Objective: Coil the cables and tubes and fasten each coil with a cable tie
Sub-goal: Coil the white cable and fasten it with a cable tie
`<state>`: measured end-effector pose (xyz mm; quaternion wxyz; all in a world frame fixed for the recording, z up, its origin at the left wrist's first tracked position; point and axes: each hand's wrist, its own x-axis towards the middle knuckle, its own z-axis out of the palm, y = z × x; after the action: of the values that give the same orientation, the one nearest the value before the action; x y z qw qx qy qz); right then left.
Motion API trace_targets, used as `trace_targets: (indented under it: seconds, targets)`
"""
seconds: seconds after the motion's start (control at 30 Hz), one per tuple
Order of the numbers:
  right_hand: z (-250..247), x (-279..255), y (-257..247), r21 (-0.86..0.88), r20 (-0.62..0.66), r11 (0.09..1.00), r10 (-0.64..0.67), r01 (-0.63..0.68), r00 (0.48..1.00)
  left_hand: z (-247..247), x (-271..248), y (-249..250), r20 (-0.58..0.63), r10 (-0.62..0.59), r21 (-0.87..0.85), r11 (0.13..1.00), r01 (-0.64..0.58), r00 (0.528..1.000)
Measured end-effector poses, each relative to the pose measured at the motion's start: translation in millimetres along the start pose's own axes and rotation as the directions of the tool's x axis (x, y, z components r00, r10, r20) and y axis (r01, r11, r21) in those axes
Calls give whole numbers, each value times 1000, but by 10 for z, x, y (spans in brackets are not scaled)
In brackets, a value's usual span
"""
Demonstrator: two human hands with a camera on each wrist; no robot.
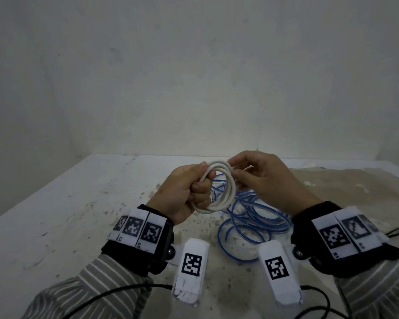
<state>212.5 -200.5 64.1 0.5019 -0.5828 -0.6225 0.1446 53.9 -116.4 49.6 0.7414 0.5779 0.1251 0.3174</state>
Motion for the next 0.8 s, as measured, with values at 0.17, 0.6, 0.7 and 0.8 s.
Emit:
trace_targets:
  seconds: [0.17,0.6,0.7,0.8]
  targets:
    - [-65,-28,-76,188,7,980,69,-69,998,35,24,-18,30,5,-38,999,-4,1000]
    - [62,-73,-9,96,-80,988,125,-117,989,32,39,-100,-78,17,-25,1000,-19,997]
    - [84,-51,1,63,-136,994,96,-88,986,56,64,-93,-72,34,-33,999,-37,997]
    - [106,-32,14,52,-167,994,102,-95,981,55,87,-84,-58,43,-26,999,-45,997]
